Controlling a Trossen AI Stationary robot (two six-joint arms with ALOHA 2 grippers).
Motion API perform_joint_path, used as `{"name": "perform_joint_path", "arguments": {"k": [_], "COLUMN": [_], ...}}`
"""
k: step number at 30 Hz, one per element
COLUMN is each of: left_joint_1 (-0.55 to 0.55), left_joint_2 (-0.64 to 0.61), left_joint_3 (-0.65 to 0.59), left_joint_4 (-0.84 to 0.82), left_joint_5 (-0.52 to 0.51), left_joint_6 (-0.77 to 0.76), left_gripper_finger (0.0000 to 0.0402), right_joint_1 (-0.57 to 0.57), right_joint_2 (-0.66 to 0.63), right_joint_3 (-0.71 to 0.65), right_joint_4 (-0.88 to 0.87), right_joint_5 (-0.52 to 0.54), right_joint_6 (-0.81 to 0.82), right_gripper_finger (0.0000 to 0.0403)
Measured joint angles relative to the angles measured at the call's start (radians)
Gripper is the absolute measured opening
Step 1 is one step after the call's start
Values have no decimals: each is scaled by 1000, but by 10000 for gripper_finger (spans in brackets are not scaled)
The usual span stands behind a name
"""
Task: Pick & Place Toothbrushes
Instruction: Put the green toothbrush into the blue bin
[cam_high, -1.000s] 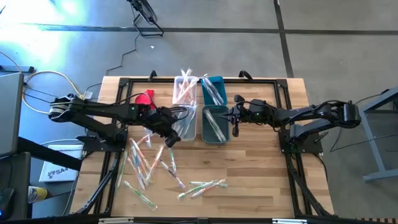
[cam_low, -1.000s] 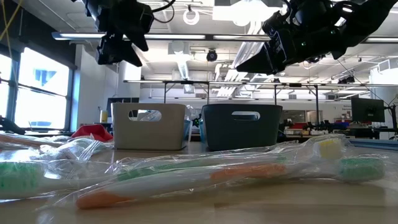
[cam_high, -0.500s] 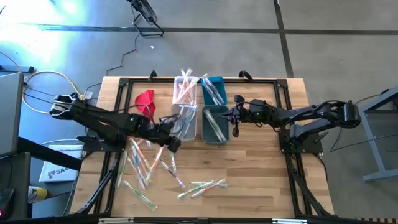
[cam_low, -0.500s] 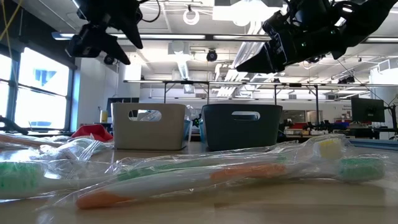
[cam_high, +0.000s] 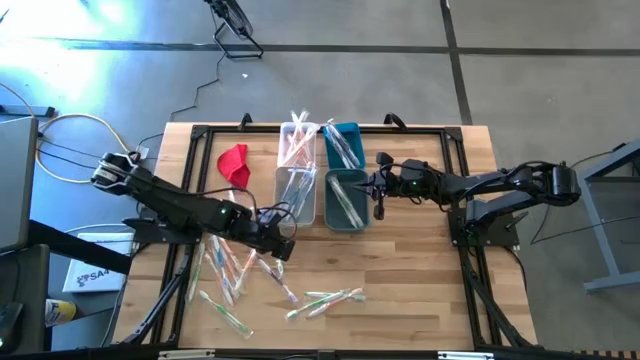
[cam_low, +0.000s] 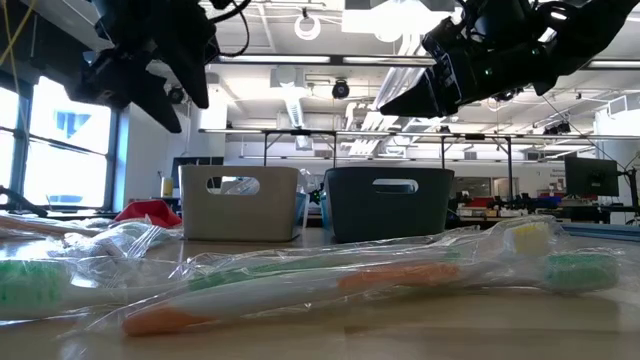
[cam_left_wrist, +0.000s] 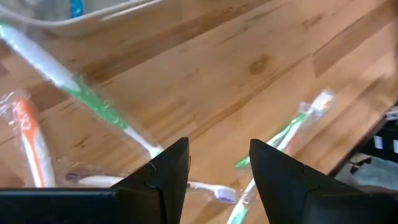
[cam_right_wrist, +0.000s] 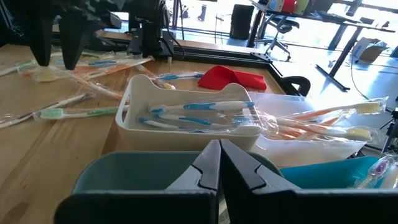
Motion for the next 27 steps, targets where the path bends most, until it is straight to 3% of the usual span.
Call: {"name": "perform_joint_path", "arguments": {"k": [27], "left_joint_1": [2], "left_joint_2": [215], "left_joint_3": [-1], "left_joint_4": [-32], "left_joint_5": [73], "left_joint_6": [-149], "left_gripper_finger": [165], "right_joint_1": [0], "right_joint_2": [0], "right_joint_3": [0], "right_joint_4": [-64], "right_joint_5": [0], "right_joint_6": [2], "right_gripper_finger": [2]}}
